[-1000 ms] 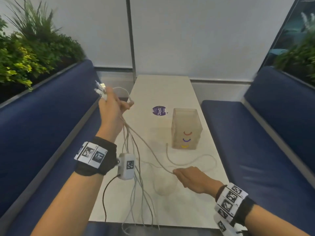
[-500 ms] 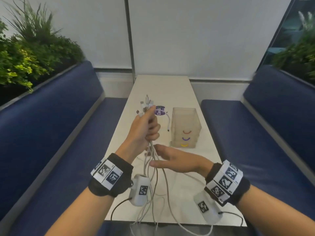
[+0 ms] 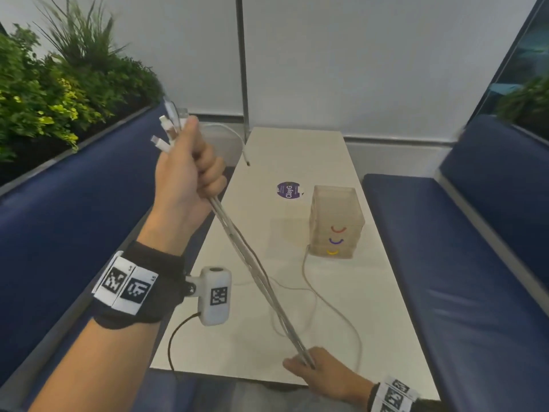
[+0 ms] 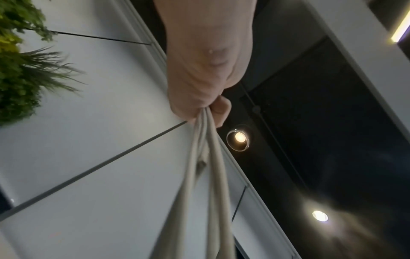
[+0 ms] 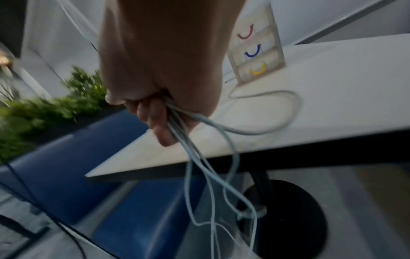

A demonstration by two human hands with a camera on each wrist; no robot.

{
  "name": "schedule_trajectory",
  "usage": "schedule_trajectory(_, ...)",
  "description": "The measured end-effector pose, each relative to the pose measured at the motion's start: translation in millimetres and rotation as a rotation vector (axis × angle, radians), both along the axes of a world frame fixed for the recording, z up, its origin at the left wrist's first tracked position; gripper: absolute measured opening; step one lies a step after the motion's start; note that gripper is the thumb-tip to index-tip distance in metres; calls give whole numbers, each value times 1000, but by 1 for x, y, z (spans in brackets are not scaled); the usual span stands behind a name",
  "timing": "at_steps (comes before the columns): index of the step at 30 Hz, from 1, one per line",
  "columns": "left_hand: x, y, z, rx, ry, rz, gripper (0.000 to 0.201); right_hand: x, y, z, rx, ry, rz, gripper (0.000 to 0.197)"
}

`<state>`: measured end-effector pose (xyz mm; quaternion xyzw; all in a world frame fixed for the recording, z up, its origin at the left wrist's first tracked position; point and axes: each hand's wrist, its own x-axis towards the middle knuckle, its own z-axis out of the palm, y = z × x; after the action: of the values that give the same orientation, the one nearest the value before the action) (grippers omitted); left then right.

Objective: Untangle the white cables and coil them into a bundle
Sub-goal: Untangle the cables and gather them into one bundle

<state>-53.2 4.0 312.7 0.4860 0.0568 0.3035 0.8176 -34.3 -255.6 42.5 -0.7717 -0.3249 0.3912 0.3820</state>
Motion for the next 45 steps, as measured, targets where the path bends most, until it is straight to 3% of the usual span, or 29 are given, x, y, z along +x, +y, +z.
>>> schedule_trajectory(2, -2, 4, 6, 7, -25, -8, 46, -2, -6, -16, -126, -55, 104, 52)
schedule_trajectory(4, 0, 4, 9, 27, -28, -41, 45, -2, 1, -2, -213, -26, 298, 16)
schedule_trajectory(5, 1, 2, 9, 43, -15, -61, 44, 3, 7, 11, -272, -20, 404, 21)
schedule_trajectory(7, 3, -6, 4, 74, 22, -105, 44, 27, 16, 31, -417, 34, 577, 65)
schedule_trajectory(9, 6, -15, -5, 89, 60, -142, 45, 58, 27, 44, -523, 54, 638, 78)
schedule_trajectory(11, 8, -24, -14, 98, 102, -163, 46, 86, 42, 47, -506, -115, 597, 66)
schedule_trajectory(14, 14, -35, -28, 108, 148, -210, 46, 107, 68, 33, -335, -406, 364, 44)
schedule_trajectory(18, 26, -43, -49, 100, 201, -259, 47, 119, 109, -1, -226, -590, 216, 34)
schedule_trajectory(25, 26, -29, -74, 94, 291, -207, 48, 96, 169, -33, -239, -559, 205, 53)
schedule_trajectory(29, 17, -7, -89, 91, 347, -122, 47, 90, 185, -51, -341, -791, 332, 25)
schedule_trajectory(31, 14, 3, -99, 82, 369, -95, 46, 91, 190, -52, -295, -711, 321, 14)
schedule_trajectory(33, 13, 10, -111, 62, 394, -65, 47, 98, 193, -43, -173, -496, 211, 6)
schedule_trajectory(37, 16, 20, -147, -34, 510, 43, 45, 113, 203, -2, 60, 138, -236, 18)
schedule_trajectory(40, 20, 25, -183, -105, 673, 172, 36, 112, 195, 30, 277, 588, -400, 18)
schedule_trajectory(42, 22, 26, -204, -129, 780, 202, 33, 109, 182, 46, 386, 693, -388, 19)
schedule_trajectory(45, 23, 28, -223, -147, 863, 133, 39, 104, 158, 55, 440, 596, -289, 16)
